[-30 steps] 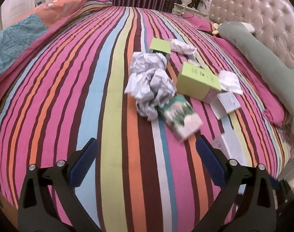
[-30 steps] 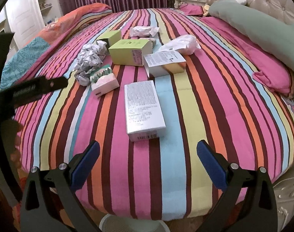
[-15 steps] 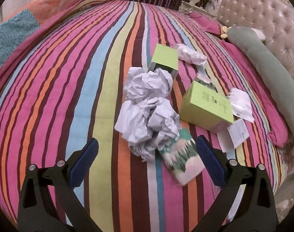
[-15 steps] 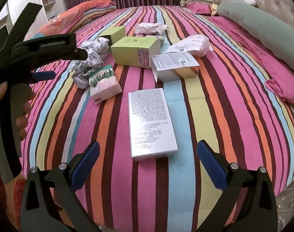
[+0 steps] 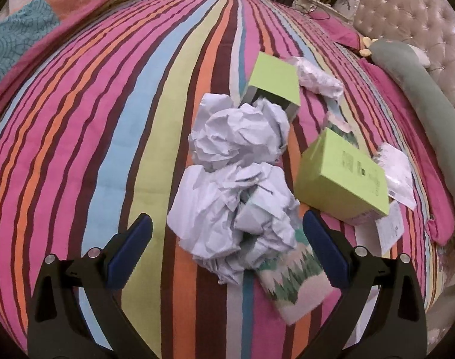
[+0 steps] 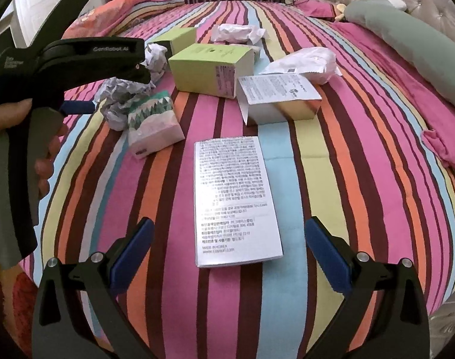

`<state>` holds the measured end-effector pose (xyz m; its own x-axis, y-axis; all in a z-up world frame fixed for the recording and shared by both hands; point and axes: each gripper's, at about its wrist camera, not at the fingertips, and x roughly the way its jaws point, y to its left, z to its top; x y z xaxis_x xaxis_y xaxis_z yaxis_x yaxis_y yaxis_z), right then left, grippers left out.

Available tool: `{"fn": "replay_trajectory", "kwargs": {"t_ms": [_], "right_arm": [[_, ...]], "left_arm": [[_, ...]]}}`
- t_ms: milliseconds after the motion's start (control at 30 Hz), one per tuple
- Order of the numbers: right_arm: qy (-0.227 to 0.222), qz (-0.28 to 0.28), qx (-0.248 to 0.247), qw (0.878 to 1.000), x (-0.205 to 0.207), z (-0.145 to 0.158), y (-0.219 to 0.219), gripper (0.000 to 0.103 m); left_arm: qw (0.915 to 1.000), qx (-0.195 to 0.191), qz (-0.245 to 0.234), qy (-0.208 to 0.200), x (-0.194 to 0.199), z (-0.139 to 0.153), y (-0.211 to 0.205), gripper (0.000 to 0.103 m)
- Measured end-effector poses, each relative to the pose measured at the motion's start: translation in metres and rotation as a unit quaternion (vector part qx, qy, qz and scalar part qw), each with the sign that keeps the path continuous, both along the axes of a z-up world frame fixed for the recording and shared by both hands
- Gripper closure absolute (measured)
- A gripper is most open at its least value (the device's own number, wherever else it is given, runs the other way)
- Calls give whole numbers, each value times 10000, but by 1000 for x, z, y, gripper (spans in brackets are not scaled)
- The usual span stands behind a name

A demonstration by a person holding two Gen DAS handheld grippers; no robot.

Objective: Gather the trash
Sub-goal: 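Reach both tools toward the trash on the bed, then grasp the crumpled paper ball with left tool while right tool grasps the white box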

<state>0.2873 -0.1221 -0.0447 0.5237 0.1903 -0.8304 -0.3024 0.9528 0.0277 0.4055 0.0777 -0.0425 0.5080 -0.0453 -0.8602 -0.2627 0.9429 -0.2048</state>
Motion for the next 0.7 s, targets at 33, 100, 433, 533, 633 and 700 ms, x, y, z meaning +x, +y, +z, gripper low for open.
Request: {"fn": "replay_trajectory", "kwargs": {"t_ms": [33, 100, 433, 533, 633, 700], "right_arm": [[9, 27, 36, 10000, 1, 0, 0, 7], [-21, 43, 25, 10000, 3, 0, 1, 7], [146, 252, 143, 9995, 9, -9, 11, 21], [106, 210, 169, 9996, 10, -8, 7, 52], [253, 131, 575, 9979, 13, -4, -4, 57], [244, 50, 645, 9976, 13, 0, -10, 57]], "left_arm": [[10000, 10, 8, 12, 3, -1, 0, 6], [10000, 53, 39, 34, 7, -3, 0, 6], [9998, 96, -163, 96, 11, -10, -5, 44], [9998, -1, -142, 150, 11, -14, -4, 45], [9998, -47, -138, 158, 9, -11, -2, 46], [9998, -58, -100, 152, 7, -9, 1, 46]]}}
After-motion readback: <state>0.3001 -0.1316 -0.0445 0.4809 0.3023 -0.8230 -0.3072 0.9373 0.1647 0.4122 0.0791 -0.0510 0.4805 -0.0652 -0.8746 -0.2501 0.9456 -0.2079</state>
